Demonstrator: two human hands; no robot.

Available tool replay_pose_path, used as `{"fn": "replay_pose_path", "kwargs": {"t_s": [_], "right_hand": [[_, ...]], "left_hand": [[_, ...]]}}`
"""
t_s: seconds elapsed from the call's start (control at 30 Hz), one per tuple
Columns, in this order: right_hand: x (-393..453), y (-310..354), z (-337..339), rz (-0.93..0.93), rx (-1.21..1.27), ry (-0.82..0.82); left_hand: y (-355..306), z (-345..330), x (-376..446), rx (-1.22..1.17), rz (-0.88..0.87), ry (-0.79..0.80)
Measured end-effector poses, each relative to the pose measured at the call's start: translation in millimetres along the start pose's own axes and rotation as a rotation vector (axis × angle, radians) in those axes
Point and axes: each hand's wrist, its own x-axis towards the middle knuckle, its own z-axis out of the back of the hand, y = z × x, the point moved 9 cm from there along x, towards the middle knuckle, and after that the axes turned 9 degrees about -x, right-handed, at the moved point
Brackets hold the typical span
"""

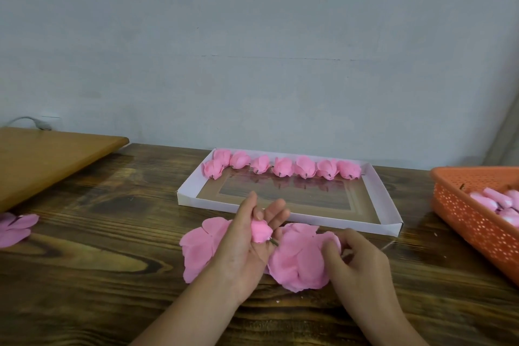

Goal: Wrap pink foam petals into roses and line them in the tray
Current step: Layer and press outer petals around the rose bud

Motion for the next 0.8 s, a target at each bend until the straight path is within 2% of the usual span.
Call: {"fn": "replay_pose_path", "kwargs": {"t_s": [0.2, 0.33, 0.4, 0.57, 0.8], "right_hand": [[-10, -4, -14, -0.314, 0.656, 0.204], [-17, 13, -33, -0.317, 0.933, 0.550], [-21, 18, -39, -0.323, 0.996, 0.650], [-24, 25, -49, -0.363, 1.073, 0.685], [-29, 19, -52, -0.467, 1.104, 0.569]], "left_hand": [[-2, -1, -1, 0.053, -0.023, 0.012], [-4, -4, -4, 0.100, -0.054, 0.007], [-5, -5, -6, 0.163, -0.086, 0.006], [-10, -11, -14, 0.303, -0.179, 0.004], [-14, -20, -25, 0.505, -0.329, 0.013]]}}
